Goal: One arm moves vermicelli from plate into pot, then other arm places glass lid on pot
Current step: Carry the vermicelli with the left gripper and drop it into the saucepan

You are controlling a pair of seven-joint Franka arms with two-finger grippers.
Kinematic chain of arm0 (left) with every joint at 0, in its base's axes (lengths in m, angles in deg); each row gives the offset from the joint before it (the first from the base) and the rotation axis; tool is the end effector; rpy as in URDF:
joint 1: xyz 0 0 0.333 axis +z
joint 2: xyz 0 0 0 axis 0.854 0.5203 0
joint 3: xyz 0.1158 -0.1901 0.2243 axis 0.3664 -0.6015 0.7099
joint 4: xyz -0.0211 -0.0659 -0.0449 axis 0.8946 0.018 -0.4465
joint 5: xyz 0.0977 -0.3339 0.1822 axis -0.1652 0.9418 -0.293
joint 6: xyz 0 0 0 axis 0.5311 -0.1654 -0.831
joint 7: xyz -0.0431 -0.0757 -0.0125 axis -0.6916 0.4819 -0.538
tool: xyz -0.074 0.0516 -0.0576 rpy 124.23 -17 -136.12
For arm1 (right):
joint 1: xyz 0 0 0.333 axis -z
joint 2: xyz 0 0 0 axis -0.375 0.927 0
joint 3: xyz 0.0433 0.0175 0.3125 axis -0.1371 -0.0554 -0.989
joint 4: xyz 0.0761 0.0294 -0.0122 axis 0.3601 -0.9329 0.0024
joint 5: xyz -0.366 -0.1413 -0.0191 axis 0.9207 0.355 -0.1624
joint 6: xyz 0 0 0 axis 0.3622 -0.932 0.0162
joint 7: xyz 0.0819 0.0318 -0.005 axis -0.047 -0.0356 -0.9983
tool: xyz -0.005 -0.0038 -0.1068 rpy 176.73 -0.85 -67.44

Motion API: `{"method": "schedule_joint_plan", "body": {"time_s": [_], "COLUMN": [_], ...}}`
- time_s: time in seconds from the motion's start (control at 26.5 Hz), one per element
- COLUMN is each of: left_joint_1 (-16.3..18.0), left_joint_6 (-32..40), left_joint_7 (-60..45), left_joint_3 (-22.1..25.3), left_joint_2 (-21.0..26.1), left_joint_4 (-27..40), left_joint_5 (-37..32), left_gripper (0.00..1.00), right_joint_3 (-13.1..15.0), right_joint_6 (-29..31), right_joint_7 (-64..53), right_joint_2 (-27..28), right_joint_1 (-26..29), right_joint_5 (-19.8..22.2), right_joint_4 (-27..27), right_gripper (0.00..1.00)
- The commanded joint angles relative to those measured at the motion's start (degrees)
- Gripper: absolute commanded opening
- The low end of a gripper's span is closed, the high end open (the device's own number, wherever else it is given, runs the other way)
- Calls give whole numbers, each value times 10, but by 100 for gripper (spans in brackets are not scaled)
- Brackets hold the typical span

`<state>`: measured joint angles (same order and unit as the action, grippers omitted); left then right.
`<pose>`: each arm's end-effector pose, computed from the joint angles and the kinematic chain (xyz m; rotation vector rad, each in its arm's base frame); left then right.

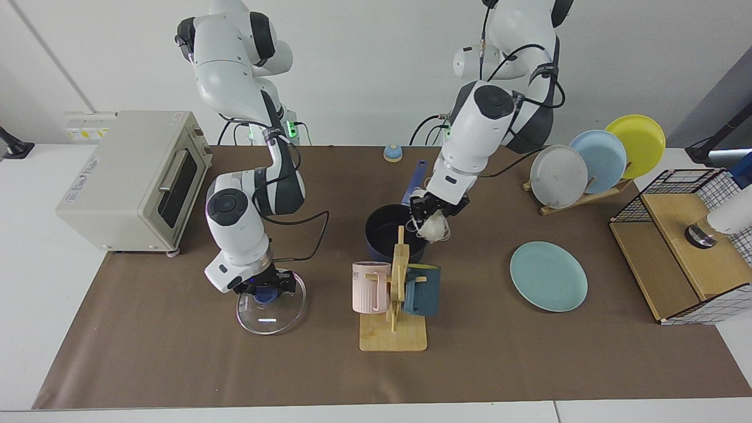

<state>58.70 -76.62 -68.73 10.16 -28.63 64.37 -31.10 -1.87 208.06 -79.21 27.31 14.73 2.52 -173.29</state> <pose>0.5776 -0.2912 0.4577 2.9159 0.3010 0.0453 0.7144 0.1002 0.3206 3.1350 -0.0141 0.1178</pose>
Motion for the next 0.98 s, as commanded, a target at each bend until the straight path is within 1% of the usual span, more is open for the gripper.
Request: {"method": "schedule_joint_plan", "body": {"time_s": [0.0, 0.15, 0.26, 0.45, 0.57, 0.72, 0.87, 0.94], "left_joint_1": [1, -24, -28, -27, -28, -28, -28, -28], "left_joint_6": [-63, -107, -115, -116, -133, -149, -166, -179], "left_joint_7": [-10, -43, -57, -56, -57, -51, -51, -52], "left_joint_3": [-14, -17, -18, -18, -18, -18, -18, -18], "left_joint_2": [-2, 38, 56, 63, 69, 71, 72, 78], "left_joint_4": [45, 45, 45, 47, 58, 74, 90, 94], "left_joint_5": [7, -11, -50, -58, -60, -63, -82, -86], "left_gripper": [0, 0, 0, 0, 0, 0, 0, 0], "right_joint_3": [-2, -3, -4, -4, -4, -4, -4, -4], "right_joint_6": [-11, -13, -25, -30, -30, -37, -52, -55], "right_joint_7": [2, -1, -8, -17, -19, -21, -23, -25], "right_joint_2": [0, -24, -52, -110, -144, -181, -224, -246], "right_joint_1": [2, 4, 5, 4, 4, 4, 4, 4], "right_joint_5": [10, 10, 7, 5, 3, 0, -2, -2], "right_joint_4": [26, 23, -1, -60, -104, -137, -172, -200], "right_gripper": [0, 0, 0, 0, 0, 0, 0, 0]}}
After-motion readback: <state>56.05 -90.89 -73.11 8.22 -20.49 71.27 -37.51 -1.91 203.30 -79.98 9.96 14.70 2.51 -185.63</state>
